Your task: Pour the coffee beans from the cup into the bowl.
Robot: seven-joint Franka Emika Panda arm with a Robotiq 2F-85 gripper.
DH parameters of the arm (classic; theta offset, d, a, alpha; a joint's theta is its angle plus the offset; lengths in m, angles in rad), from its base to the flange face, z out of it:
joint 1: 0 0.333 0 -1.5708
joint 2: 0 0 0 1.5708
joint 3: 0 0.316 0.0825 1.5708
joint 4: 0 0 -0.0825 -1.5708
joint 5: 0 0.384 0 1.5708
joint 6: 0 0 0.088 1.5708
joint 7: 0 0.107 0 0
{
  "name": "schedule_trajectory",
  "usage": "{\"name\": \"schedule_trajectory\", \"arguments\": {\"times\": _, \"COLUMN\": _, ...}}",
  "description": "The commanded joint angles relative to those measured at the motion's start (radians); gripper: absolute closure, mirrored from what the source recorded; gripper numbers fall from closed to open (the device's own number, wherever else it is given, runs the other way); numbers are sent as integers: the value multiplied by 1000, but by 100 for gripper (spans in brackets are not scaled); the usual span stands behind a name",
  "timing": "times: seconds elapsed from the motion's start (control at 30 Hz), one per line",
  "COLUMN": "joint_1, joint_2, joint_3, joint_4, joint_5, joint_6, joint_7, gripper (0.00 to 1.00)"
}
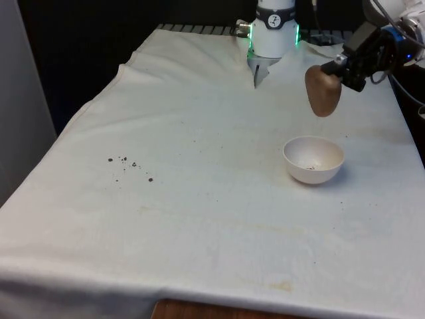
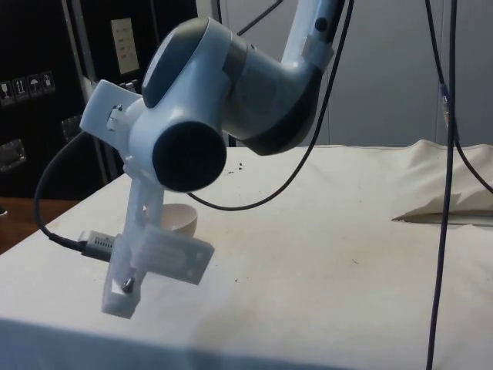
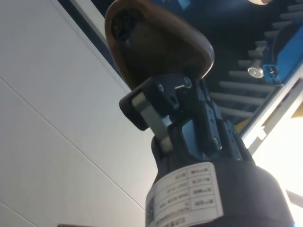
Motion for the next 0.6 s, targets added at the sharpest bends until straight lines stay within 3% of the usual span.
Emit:
{"name": "schedule_trajectory", "arguments": {"times": 0.0, "joint_1": 1, "joint_2": 1, "joint_3": -3, "joint_4": -1, "joint_5": -12, "joint_6": -2, "joint_7": -11, "gripper": 100}}
{"name": "schedule_trajectory", "arguments": {"times": 0.57, "joint_1": 3, "joint_2": 15, "joint_3": 0, "joint_4": -34, "joint_5": -111, "joint_6": -18, "joint_7": -27, "gripper": 100}}
